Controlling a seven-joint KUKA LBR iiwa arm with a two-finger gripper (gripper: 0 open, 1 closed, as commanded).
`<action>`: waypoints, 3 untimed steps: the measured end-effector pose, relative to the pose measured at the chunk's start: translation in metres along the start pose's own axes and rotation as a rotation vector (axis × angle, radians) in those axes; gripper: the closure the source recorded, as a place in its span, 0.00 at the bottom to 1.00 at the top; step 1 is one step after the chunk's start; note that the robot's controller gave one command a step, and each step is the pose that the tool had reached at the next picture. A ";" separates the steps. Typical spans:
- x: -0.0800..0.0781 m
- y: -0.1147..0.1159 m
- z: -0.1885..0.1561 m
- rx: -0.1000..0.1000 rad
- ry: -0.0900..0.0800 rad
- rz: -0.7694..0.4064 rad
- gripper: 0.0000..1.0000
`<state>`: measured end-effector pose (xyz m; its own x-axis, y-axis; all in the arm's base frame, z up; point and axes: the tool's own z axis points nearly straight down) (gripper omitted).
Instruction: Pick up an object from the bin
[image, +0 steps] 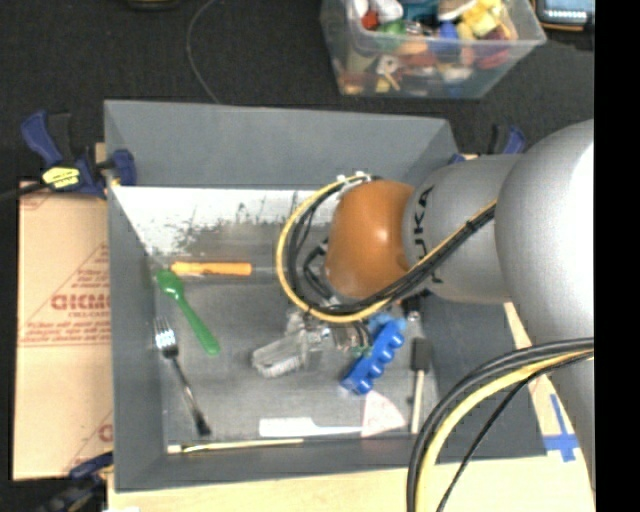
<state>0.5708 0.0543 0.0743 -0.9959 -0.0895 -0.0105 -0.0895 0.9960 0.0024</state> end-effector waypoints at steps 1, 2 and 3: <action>0.000 -0.001 -0.019 0.000 0.001 0.002 1.00; -0.001 -0.001 -0.035 0.000 -0.005 0.003 1.00; 0.000 -0.001 -0.060 0.000 0.003 0.004 1.00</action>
Offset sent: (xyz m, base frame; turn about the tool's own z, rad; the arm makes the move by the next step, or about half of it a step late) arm -0.0010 -0.0004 0.0109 0.0009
